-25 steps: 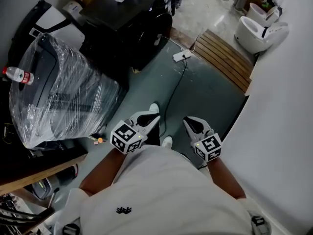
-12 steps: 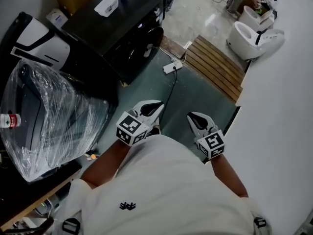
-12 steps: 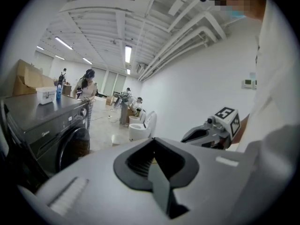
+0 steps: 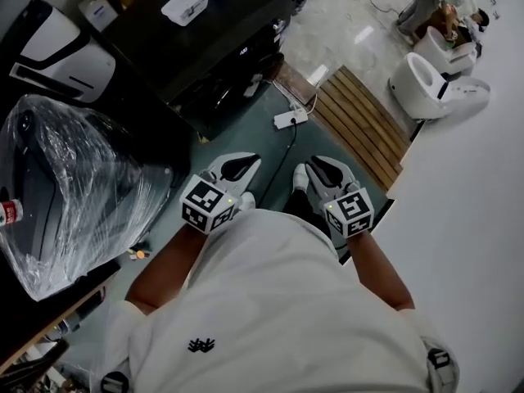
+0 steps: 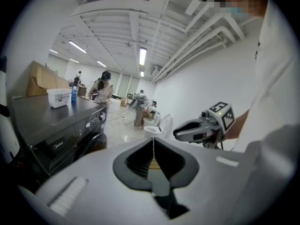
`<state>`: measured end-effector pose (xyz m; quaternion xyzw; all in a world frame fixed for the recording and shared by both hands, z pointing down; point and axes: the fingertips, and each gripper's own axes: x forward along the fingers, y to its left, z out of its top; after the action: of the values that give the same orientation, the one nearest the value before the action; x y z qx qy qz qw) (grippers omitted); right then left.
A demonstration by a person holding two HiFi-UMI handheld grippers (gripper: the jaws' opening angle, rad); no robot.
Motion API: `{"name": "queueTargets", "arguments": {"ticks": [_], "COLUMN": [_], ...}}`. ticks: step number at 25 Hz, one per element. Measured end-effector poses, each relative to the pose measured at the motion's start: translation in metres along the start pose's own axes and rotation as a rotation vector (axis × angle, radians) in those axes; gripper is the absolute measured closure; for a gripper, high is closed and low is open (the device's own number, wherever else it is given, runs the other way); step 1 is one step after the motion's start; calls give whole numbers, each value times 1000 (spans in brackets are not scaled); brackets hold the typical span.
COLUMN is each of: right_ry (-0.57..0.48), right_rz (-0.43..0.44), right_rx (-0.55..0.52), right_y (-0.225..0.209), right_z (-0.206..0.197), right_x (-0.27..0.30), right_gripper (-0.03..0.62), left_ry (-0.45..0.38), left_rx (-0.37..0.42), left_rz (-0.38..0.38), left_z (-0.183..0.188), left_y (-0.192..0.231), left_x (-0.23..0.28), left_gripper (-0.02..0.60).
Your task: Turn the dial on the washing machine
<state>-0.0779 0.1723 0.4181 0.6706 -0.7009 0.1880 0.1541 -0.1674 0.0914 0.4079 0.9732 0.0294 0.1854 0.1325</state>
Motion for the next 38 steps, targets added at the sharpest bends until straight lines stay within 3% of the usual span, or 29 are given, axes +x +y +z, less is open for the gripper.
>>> {"name": "queueTargets", "arguments": {"ticks": [9, 18, 27, 38], "right_ry": [0, 45, 63, 70], "right_rz": [175, 313, 309, 238], "right_rx": [-126, -250, -296, -338], "right_y": [-136, -257, -297, -314], "right_z": [44, 64, 58, 63], "right_x": [113, 226, 329, 413], "right_gripper": [539, 516, 468, 337], "left_ry": [-39, -103, -101, -98], "left_rx": [-83, -171, -238, -297], "left_rz": [258, 483, 611, 696], "left_z": [41, 92, 96, 92], "left_y": [79, 111, 119, 126], "left_x": [72, 147, 151, 143], "left_gripper": [523, 523, 523, 522]}}
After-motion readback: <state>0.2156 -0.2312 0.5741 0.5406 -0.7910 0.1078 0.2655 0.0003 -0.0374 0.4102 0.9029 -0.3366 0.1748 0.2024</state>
